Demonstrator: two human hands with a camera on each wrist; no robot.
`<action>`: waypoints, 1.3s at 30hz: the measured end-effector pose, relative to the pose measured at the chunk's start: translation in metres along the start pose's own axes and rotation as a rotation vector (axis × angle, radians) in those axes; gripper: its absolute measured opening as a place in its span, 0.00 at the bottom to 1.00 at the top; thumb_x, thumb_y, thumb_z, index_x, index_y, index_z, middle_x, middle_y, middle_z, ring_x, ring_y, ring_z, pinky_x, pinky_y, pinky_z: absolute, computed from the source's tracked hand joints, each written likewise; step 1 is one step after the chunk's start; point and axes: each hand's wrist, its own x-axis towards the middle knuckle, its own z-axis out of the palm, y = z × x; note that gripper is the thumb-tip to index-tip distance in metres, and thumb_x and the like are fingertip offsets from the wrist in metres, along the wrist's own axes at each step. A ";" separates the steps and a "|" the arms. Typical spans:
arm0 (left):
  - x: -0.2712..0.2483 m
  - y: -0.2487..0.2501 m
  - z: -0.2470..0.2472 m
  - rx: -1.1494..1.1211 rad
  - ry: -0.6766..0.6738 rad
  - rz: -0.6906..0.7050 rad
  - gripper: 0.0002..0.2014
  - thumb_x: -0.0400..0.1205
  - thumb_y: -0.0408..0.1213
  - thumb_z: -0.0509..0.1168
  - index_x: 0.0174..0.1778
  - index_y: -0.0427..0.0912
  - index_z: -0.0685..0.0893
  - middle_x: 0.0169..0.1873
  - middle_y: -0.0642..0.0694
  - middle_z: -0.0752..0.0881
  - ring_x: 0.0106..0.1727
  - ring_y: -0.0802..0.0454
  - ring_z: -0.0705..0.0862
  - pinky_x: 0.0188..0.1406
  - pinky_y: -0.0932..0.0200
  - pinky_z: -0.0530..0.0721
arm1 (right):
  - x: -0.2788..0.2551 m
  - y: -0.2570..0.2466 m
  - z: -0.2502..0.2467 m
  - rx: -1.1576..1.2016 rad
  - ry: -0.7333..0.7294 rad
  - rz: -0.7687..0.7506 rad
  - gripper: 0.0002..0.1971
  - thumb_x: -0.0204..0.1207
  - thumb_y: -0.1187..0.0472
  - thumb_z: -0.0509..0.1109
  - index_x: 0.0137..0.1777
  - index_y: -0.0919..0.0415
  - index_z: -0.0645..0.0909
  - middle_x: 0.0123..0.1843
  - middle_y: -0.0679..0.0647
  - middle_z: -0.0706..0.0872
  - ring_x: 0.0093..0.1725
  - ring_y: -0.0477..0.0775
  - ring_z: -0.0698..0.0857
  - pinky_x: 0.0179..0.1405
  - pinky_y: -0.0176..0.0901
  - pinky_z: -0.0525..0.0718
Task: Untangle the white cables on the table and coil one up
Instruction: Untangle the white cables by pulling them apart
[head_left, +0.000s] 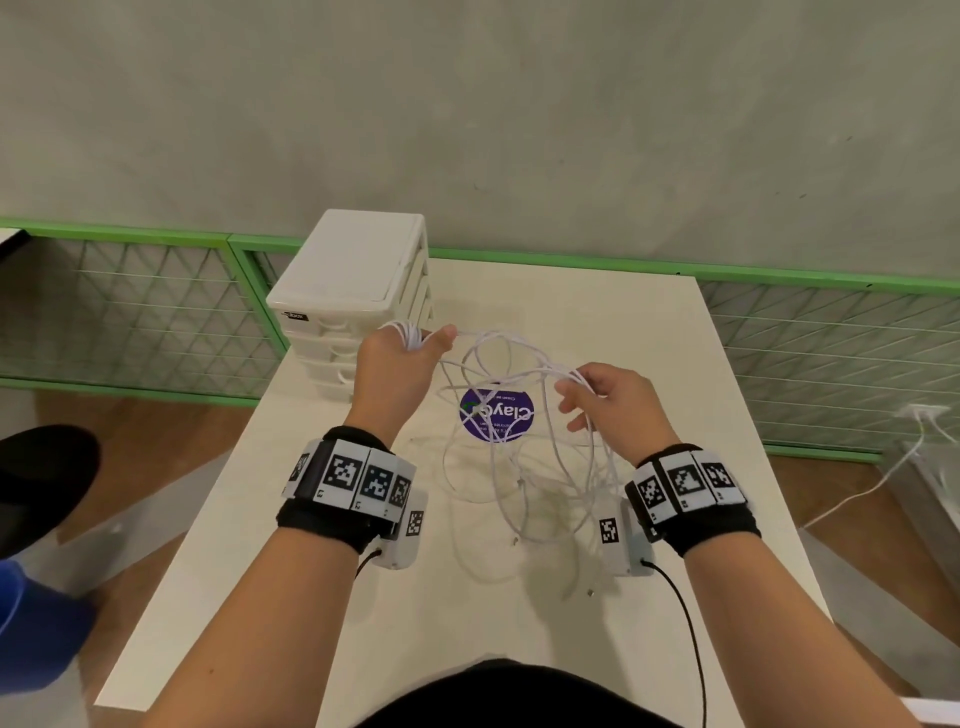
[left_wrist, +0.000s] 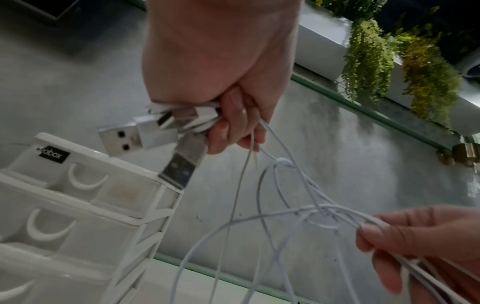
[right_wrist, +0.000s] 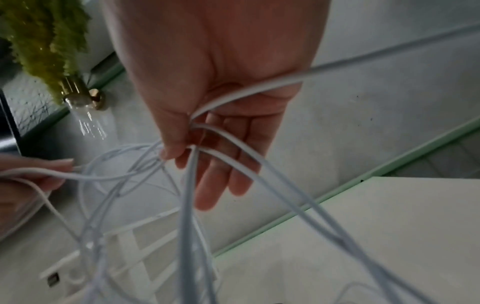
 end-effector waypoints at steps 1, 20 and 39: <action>-0.001 0.002 0.001 0.001 -0.021 0.007 0.23 0.79 0.50 0.70 0.39 0.29 0.82 0.25 0.44 0.69 0.26 0.49 0.69 0.22 0.58 0.73 | 0.001 -0.002 0.000 -0.006 0.022 -0.025 0.07 0.77 0.56 0.70 0.40 0.56 0.84 0.32 0.51 0.87 0.28 0.54 0.86 0.33 0.42 0.80; -0.018 0.004 0.020 0.092 -0.200 0.006 0.19 0.76 0.39 0.74 0.27 0.38 0.73 0.19 0.50 0.70 0.15 0.60 0.69 0.14 0.66 0.67 | 0.002 -0.036 -0.011 0.172 -0.102 -0.137 0.03 0.75 0.62 0.72 0.40 0.60 0.84 0.24 0.41 0.78 0.25 0.37 0.74 0.29 0.24 0.72; 0.013 0.001 -0.025 0.058 0.070 -0.035 0.17 0.73 0.33 0.71 0.24 0.39 0.69 0.22 0.46 0.66 0.24 0.52 0.64 0.22 0.62 0.63 | 0.003 0.019 -0.043 0.004 -0.068 0.092 0.04 0.70 0.63 0.77 0.43 0.59 0.86 0.33 0.48 0.88 0.30 0.41 0.83 0.30 0.29 0.78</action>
